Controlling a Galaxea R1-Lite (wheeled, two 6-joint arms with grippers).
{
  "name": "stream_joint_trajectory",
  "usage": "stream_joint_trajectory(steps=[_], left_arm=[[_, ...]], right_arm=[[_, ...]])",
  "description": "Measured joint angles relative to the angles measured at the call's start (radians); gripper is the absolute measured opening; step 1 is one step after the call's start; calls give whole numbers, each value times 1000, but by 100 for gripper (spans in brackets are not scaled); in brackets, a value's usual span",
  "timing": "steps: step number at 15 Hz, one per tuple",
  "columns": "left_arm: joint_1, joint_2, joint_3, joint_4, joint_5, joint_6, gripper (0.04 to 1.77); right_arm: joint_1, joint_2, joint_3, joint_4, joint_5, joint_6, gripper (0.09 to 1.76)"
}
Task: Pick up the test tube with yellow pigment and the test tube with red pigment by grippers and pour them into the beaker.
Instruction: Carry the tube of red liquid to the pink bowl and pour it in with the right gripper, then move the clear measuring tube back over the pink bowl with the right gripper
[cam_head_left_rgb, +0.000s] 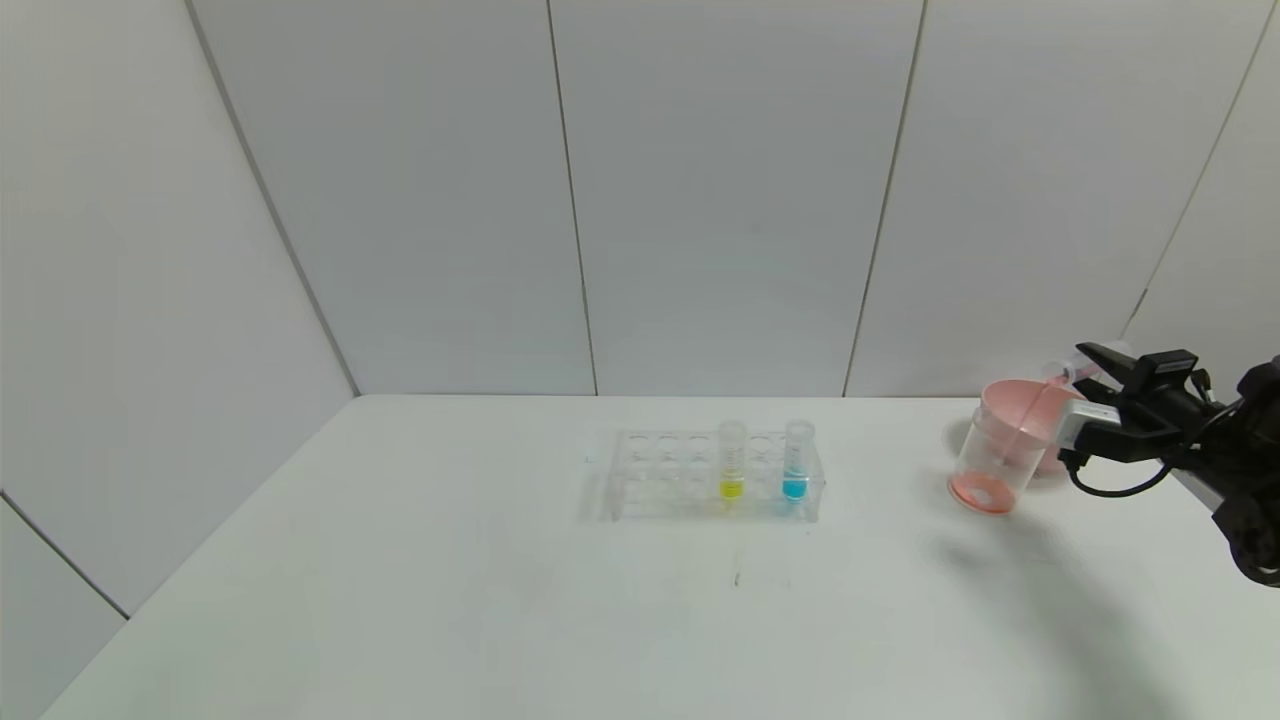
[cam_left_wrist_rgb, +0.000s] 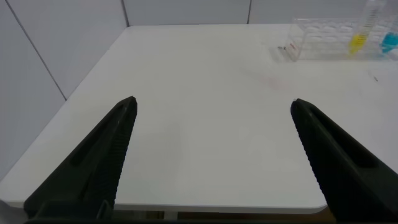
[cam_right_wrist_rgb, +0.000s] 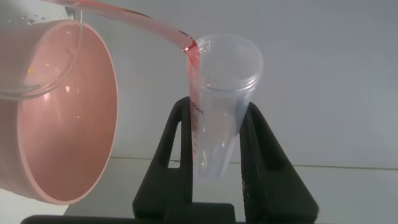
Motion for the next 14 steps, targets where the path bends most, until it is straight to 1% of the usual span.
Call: stream_joint_trajectory(steps=[7,14], left_arm=[[0,0,0,0,0,0,176],[0,0,0,0,0,0,176]], right_arm=[[-3,6,5,-40,1,-9,50],[-4,10,3,-43,0,-23,50]])
